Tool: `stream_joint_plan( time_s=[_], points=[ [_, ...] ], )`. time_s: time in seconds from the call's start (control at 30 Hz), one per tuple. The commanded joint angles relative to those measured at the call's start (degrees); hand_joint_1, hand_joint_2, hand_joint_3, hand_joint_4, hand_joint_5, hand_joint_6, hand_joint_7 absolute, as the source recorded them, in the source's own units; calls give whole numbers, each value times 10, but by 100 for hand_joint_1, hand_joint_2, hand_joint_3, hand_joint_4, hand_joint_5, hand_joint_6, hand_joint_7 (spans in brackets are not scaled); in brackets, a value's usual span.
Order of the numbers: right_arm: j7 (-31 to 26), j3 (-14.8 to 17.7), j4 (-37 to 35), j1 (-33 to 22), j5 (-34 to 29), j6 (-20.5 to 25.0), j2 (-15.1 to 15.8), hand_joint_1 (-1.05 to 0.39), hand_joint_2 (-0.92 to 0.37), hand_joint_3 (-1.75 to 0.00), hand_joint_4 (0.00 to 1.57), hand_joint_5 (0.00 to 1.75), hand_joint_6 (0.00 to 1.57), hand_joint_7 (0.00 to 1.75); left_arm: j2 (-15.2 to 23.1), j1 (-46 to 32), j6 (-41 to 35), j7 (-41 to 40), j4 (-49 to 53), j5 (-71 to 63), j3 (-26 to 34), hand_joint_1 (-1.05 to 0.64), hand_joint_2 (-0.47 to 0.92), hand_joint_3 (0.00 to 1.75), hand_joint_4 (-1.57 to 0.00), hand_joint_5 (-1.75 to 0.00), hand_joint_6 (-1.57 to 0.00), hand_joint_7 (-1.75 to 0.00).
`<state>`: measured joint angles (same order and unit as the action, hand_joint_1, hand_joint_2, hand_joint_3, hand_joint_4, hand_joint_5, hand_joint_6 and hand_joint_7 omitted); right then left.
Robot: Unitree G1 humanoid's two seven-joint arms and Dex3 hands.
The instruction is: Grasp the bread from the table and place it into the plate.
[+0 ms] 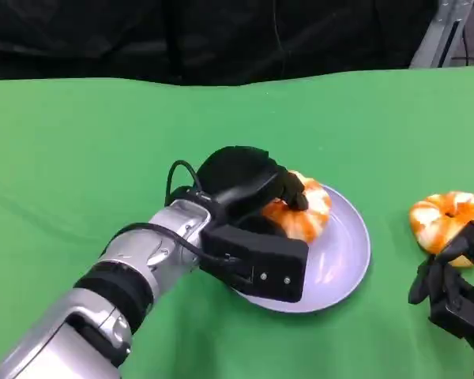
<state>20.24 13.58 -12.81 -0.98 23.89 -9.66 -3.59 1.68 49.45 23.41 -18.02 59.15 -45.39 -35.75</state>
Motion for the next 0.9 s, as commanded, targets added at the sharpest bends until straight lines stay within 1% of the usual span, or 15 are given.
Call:
stream_joint_plan(
  time_s=[0.03, 0.07, 0.1, 0.13, 0.17, 0.2, 0.27, 0.3, 0.37, 0.4, 0.43, 0.5, 0.6, 0.7, 0.9],
  points=[
    [-5, 3, 8, -4, 2, -4, 4, -3, -41, -145, 93, 175, 77, 166, 8, 13, 13, -16, 9, -1, -2, -15, 92, 20, -80, -130, -126, -7],
    [-5, 3, 8, -4, 2, -4, 4, -4, -41, -145, 93, 175, 77, 166, 9, 12, 12, -18, 9, -5, -5, -21, 92, 19, -80, -113, -123, -5],
    [-4, 3, 8, -5, 2, -5, 4, -4, -41, -144, 93, 175, 77, 166, 10, 12, 11, -19, 9, -8, -7, -27, 92, 20, -83, -78, -116, -2],
    [-3, 3, 7, -5, 2, -6, 5, -4, -41, -144, 93, 175, 77, 166, 11, 10, 7, -12, 9, -8, -8, -29, 92, 20, -86, -62, -114, -1],
    [-3, 3, 7, -5, 1, -7, 5, -4, -41, -144, 93, 175, 77, 166, 11, 8, 5, -5, 9, -7, -10, -34, 92, 23, -72, -33, -99, -1],
    [-3, 3, 6, -5, 1, -8, 5, -4, -41, -144, 93, 175, 77, 166, 11, 7, 4, 0, 9, -6, -11, -36, 92, 24, -64, -20, -90, 0],
    [-1, 4, 4, -4, 2, -10, 5, -4, -42, -144, 93, 175, 77, 166, 14, 4, 4, 5, 11, -9, -16, -43, 92, 24, -51, -7, -77, 0],
    [-1, 4, 3, -4, 2, -10, 6, -4, -41, -144, 93, 175, 77, 166, 14, 3, 4, 5, 12, -9, -18, -53, 92, 25, -41, -3, -68, 0],
    [-1, 5, 3, -4, 2, -9, 6, -4, -41, -144, 93, 175, 77, 166, 15, 3, 5, 6, 13, -9, -19, -58, 92, 26, -35, -1, -63, 0],
    [-3, 4, 6, -5, 2, -8, 6, -4, -41, -143, 93, 175, 77, 166, 17, 0, 4, 10, 13, -10, -21, -64, 92, 29, -30, 0, -59, 0],
    [-3, 4, 7, -5, 2, -6, 6, -4, -41, -143, 93, 175, 77, 166, 19, -3, 5, 13, 14, -11, -23, -76, 92, 37, -19, 0, -52, 0],
    [-4, 4, 9, -6, 3, -5, 5, -5, -41, -143, 93, 175, 77, 165, 22, -6, 3, 19, 14, -12, -26, -89, 92, 46, -7, 0, -43, 0],
    [-4, 4, 11, -7, 3, -3, 5, -5, -42, -143, 93, 175, 77, 165, 24, -7, -4, 41, 11, -10, -26, -96, 92, 53, -1, 0, -36, 0],
    [-4, 4, 10, -7, 1, -6, 6, -5, -42, -142, 93, 175, 77, 165, 27, -7, -12, 58, 4, -11, -28, -101, 92, 59, 0, 0, -31, 0],
    [-1, 5, 5, -5, 1, -8, 7, -5, -43, -141, 93, 175, 76, 165, 34, -13, -4, 66, -3, 0, -19, -105, 92, 62, 0, 0, -30, -1]
  ],
)
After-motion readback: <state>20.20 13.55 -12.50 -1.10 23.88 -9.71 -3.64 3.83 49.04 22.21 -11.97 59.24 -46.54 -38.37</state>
